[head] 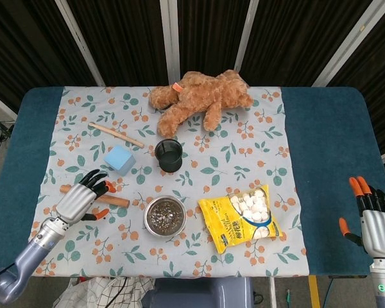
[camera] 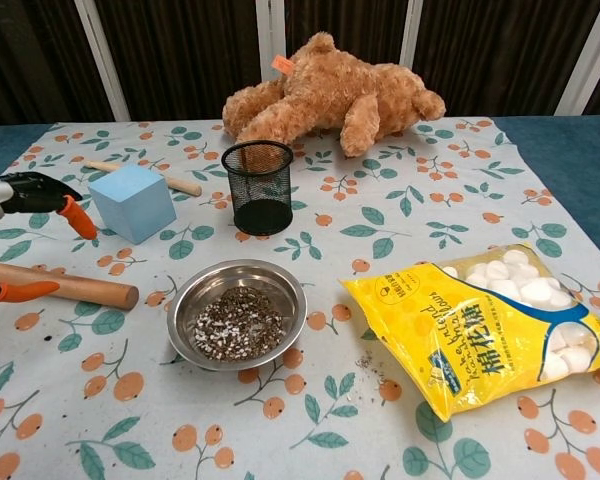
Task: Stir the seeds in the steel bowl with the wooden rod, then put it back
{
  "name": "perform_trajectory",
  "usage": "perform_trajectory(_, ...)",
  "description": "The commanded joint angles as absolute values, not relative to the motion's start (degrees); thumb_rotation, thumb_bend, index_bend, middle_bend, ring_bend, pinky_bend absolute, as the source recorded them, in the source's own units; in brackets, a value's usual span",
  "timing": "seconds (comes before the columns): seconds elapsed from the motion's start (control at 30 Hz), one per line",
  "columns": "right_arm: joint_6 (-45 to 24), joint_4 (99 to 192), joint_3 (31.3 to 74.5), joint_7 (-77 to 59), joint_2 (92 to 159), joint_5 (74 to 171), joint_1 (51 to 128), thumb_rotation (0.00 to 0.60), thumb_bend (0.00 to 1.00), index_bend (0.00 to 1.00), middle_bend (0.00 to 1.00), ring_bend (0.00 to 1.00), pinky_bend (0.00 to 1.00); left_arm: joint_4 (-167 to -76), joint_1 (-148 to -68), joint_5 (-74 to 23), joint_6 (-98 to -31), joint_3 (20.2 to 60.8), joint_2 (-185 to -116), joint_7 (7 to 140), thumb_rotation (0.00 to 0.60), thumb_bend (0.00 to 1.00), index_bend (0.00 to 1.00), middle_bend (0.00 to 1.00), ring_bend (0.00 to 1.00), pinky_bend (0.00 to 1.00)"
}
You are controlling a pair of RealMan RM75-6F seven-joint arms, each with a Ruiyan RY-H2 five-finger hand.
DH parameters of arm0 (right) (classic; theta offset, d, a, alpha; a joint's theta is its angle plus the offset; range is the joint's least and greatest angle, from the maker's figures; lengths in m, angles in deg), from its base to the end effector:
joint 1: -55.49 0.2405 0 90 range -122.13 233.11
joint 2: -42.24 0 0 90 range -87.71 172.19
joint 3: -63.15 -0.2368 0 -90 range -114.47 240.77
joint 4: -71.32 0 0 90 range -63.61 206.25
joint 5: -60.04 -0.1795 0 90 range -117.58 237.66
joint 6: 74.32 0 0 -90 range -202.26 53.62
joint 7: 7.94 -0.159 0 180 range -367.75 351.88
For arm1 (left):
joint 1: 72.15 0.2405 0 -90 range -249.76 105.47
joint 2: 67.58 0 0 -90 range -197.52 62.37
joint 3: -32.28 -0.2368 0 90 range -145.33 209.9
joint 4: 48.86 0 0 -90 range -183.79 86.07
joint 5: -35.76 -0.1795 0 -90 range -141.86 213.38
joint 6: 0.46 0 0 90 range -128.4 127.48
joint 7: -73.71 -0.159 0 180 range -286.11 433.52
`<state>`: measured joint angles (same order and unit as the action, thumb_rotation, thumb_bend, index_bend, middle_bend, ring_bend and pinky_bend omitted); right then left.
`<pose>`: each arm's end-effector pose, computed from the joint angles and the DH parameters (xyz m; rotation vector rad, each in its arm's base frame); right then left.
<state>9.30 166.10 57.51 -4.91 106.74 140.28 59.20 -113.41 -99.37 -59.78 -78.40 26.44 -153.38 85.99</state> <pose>-0.2896 -0.1936 0.1822 1.2822 -0.9430 0.8585 -0.2318 0.2696 0.0509 -1.9087 -0.8151 -1.1104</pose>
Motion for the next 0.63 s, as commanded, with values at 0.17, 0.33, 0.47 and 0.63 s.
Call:
perform_trajectory(0.17, 9.31, 166.00, 57.54, -4.86, 106.73, 140.41, 59.22, 0.600, 0.42, 0.00, 0.00, 0.00, 0.00, -132.52, -93.03, -52.51, -81.61, 28.48, -143.07, 76.89, 0.600, 0.18, 0.20, 0.16, 0.06, 0.02)
perform_trajectory(0.33, 9.55, 165.86, 57.51, -4.27, 106.99, 140.56, 59.24, 0.600, 0.42, 0.00, 0.00, 0.00, 0.00, -140.28, -87.45, -48.54, -86.21, 27.98, -138.34, 65.73, 0.600, 0.09, 0.07, 0.02, 0.00, 0.00)
perform_trajectory(0.47, 9.49, 165.91, 57.48, -3.81, 107.18, 140.56, 59.37, 0.600, 0.42, 0.00, 0.00, 0.00, 0.00, -141.86, -84.81, -48.98, -88.76, 26.97, -136.48, 64.36, 0.600, 0.09, 0.02, 0.00, 0.00, 0.00)
perform_trajectory(0.63, 9.56, 165.92, 57.36, -3.63, 107.31, 140.64, 59.49, 0.600, 0.42, 0.00, 0.00, 0.00, 0.00, -141.19, -82.68, -50.59, -91.90, 27.58, -136.23, 64.52, 0.600, 0.09, 0.00, 0.00, 0.00, 0.00)
